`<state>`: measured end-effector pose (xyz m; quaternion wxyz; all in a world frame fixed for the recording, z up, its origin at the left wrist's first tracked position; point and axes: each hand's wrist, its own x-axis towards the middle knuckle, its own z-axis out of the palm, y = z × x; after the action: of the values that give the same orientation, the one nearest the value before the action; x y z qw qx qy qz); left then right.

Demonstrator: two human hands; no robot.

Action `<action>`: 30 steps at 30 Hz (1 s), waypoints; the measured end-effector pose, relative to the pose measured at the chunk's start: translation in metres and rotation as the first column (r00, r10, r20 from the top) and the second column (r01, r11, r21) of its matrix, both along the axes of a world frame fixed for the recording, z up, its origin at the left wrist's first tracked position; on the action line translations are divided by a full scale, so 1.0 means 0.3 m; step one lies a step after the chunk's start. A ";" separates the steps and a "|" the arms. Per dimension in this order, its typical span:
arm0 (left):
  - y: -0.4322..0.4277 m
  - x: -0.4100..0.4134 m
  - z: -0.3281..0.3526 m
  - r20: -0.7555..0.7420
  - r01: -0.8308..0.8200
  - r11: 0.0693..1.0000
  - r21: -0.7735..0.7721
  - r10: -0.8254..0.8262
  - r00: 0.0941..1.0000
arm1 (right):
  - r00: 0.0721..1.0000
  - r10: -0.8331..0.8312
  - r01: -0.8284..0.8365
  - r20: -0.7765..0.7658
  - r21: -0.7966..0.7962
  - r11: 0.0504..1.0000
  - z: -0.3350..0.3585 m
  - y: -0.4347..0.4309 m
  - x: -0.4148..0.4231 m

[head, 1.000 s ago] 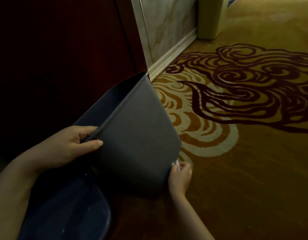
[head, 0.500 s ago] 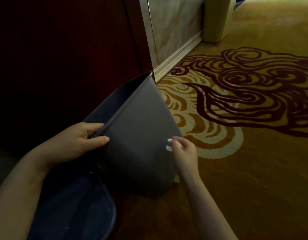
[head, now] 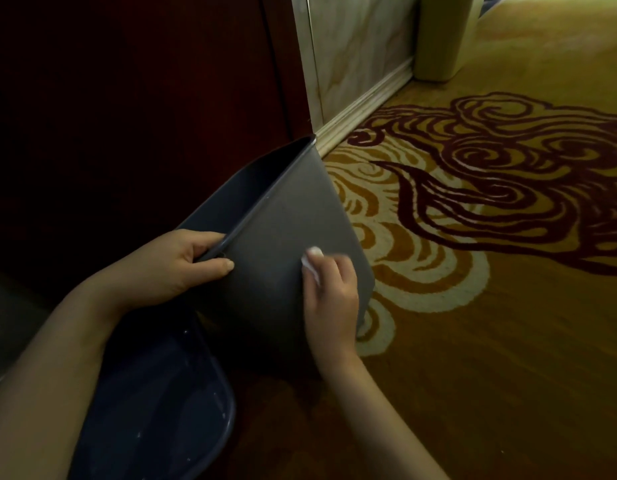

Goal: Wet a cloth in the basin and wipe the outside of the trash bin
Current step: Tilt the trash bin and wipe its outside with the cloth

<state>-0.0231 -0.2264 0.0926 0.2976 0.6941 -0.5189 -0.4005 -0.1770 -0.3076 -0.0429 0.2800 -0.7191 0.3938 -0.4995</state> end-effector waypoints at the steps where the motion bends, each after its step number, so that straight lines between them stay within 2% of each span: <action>1: 0.003 0.001 0.001 0.006 -0.001 1.000 0.005 0.000 1.000 | 0.999 -0.031 0.032 -0.017 0.060 0.998 -0.076 0.030 -0.028; 3: 0.005 0.005 0.002 0.022 -0.001 1.000 0.015 0.000 1.000 | 0.994 -0.083 0.096 -0.066 0.232 0.968 -0.218 0.085 -0.086; 6: 0.003 -0.003 0.004 0.048 0.015 1.000 0.017 -0.016 0.999 | 0.977 -0.122 0.195 -0.172 0.512 0.837 -0.334 0.115 -0.147; 8: -0.001 -0.012 0.006 0.070 0.031 1.000 0.004 -0.031 0.997 | 0.962 -0.171 0.263 -0.213 0.555 0.789 -0.319 0.103 -0.165; 11: -0.006 -0.023 0.008 0.081 0.037 0.999 -0.016 -0.036 0.996 | 0.974 -0.224 0.214 -0.029 0.434 0.875 -0.172 0.116 -0.126; 13: -0.009 -0.028 0.006 0.092 0.034 0.999 -0.022 -0.032 0.995 | 0.985 -0.134 0.099 0.108 0.280 0.955 -0.044 0.162 -0.062; 16: -0.010 -0.035 0.007 0.095 0.033 0.999 -0.015 -0.032 0.995 | 0.985 0.022 -0.034 0.174 0.067 0.997 0.065 0.244 0.025; 18: -0.008 -0.039 0.006 0.113 0.037 0.999 -0.004 -0.036 0.993 | 0.979 0.014 -0.025 0.205 0.051 0.998 0.054 0.266 0.044; 23: -0.003 -0.048 0.005 0.080 0.045 0.999 0.016 -0.047 0.996 | 0.983 -0.128 0.096 0.130 0.226 0.969 -0.149 0.254 -0.032; 25: 0.000 -0.054 0.013 0.097 0.087 0.995 0.039 -0.090 0.991 | 0.982 -0.183 0.146 0.055 0.404 0.903 -0.247 0.234 -0.083; 27: -0.001 -0.066 0.019 0.124 0.120 0.991 0.050 -0.126 0.984 | 0.983 -0.171 0.182 -0.072 0.571 0.800 -0.330 0.210 -0.130; 30: -0.007 -0.081 0.023 0.216 0.120 0.993 0.017 -0.120 0.969 | 0.979 -0.069 0.184 -0.193 0.679 0.710 -0.395 0.165 -0.170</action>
<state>-0.0475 -0.2286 0.0994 0.2129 0.7017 -0.5885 -0.3406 -0.2280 -0.2580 -0.1612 0.4627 -0.5691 0.6207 -0.2770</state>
